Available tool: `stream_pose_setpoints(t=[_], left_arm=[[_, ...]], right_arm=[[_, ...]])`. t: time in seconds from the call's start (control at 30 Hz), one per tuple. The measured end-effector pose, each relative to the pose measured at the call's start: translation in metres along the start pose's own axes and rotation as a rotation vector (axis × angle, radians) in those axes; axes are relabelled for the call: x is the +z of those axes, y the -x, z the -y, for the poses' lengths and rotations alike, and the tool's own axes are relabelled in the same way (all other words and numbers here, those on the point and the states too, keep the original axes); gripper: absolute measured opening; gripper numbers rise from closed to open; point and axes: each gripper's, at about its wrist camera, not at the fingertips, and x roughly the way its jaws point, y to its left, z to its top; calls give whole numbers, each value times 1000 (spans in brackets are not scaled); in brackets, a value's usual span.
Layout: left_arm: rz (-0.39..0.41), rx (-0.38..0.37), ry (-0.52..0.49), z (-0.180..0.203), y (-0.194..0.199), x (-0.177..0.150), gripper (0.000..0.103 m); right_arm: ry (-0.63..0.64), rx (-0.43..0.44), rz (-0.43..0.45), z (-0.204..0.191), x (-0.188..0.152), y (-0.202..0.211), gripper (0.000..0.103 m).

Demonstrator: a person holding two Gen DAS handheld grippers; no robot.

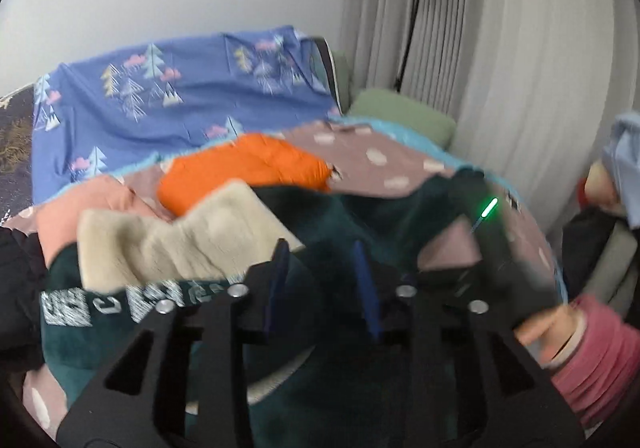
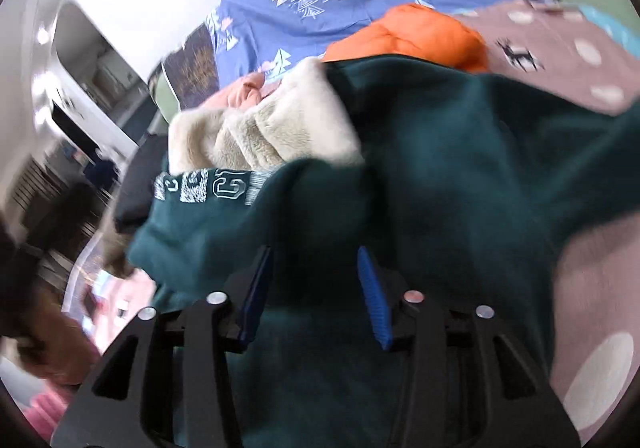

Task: Fold large clothes

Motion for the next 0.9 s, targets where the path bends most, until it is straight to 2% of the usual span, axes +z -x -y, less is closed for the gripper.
stream_pose_setpoints(t=[0.03,0.1,0.17,0.23,0.33,0.4,0.43,0.47,0.5,0.57,0.63,0.7,0.77,0.83,0.87,0.9], left_arm=[[-6,8,0,2,1,-6,37],[-3,54,14,-10,12,-16,46],[15,122,39,-29,26,-25,49],[21,191,83,-52,44,-36,51],[34,306,203,-98,78,-66,59],[34,361,264,-123,97,-87,64],[21,388,296,-136,102,-97,65],[-9,414,334,-150,103,-107,65],[-43,426,365,-162,101,-117,64],[-106,463,390,-177,90,-132,60],[-164,502,368,-185,76,-143,56],[-191,524,365,-188,73,-155,56],[-194,511,377,-191,70,-160,56],[-179,507,373,-189,71,-161,58],[-176,514,361,-187,72,-162,58],[-182,529,351,-187,72,-163,58]], right_arm=[[-10,9,-5,6,-4,2,54],[-12,11,-8,12,-6,2,56],[-6,9,-10,11,-11,-3,69],[2,-2,-21,10,-11,-10,75],[5,-11,-50,6,-11,-24,84],[-15,7,-76,5,-8,-36,84],[-27,2,-76,3,-6,-42,74],[-12,-13,-63,-4,-3,-42,21],[30,-48,-38,-17,0,-37,7],[139,-83,76,-49,6,-15,6],[244,-90,176,-81,14,10,6],[314,-105,276,-105,26,35,6],[346,-147,327,-109,33,42,6],[361,-241,330,-96,37,31,6],[353,-304,291,-81,37,15,6],[330,-353,206,-61,37,-7,6]])
